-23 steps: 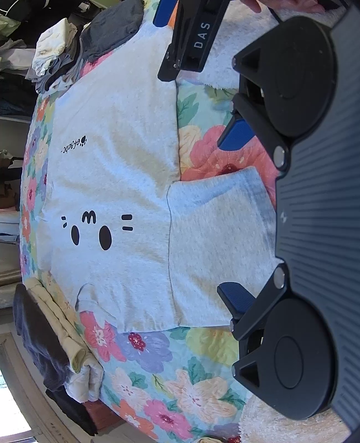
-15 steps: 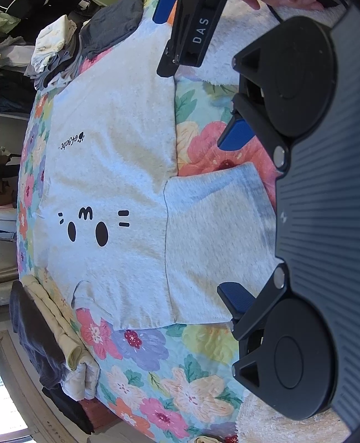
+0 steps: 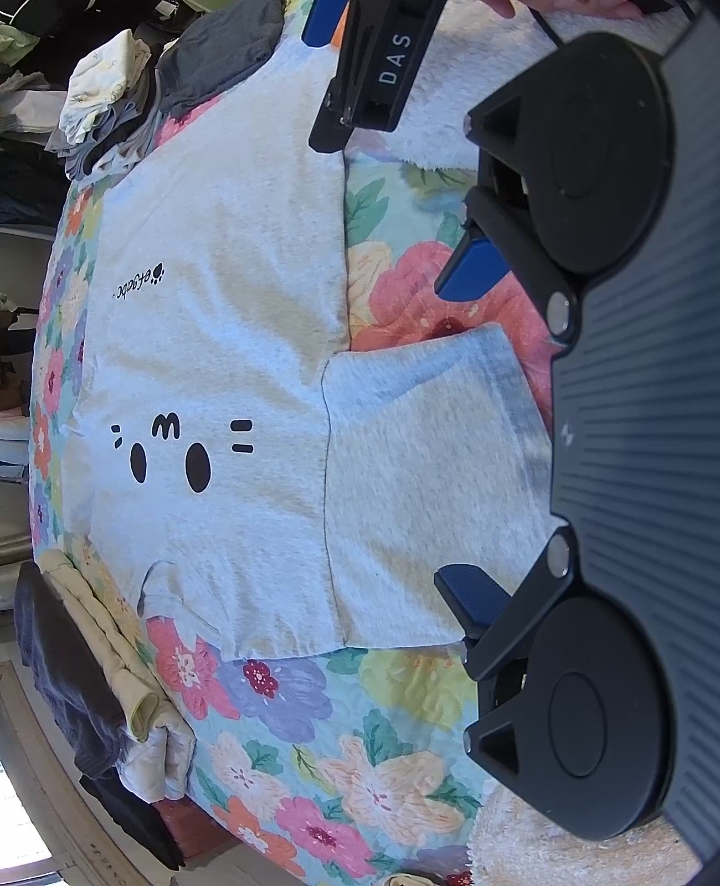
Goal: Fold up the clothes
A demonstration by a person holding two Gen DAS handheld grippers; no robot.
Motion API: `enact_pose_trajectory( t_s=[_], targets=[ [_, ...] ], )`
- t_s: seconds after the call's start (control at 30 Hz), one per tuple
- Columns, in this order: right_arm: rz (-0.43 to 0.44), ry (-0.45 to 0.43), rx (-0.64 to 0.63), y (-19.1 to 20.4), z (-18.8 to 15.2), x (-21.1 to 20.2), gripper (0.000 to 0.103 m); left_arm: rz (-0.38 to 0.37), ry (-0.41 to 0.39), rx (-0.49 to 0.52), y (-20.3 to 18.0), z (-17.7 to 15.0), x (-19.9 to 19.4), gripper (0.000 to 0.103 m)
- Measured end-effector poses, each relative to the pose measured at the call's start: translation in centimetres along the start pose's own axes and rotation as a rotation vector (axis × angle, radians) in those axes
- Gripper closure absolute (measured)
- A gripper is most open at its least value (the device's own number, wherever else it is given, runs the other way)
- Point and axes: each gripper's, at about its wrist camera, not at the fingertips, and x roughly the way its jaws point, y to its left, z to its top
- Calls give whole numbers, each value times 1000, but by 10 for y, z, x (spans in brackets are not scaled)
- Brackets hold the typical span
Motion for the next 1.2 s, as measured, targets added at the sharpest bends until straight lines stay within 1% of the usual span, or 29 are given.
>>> enact_pose_trajectory(
  t_s=[0.93,1.13,1.2],
  targets=[
    [5,23,5,-1,0,4,7,-6,41,-5,6,-4,8,0],
    [58,54,55,-9,0,9,7,6,62,-33,19,-3,14,0],
    [100,46,72,-10,1,7,7,-6,58,-63,31,-3,18,0]
  ],
)
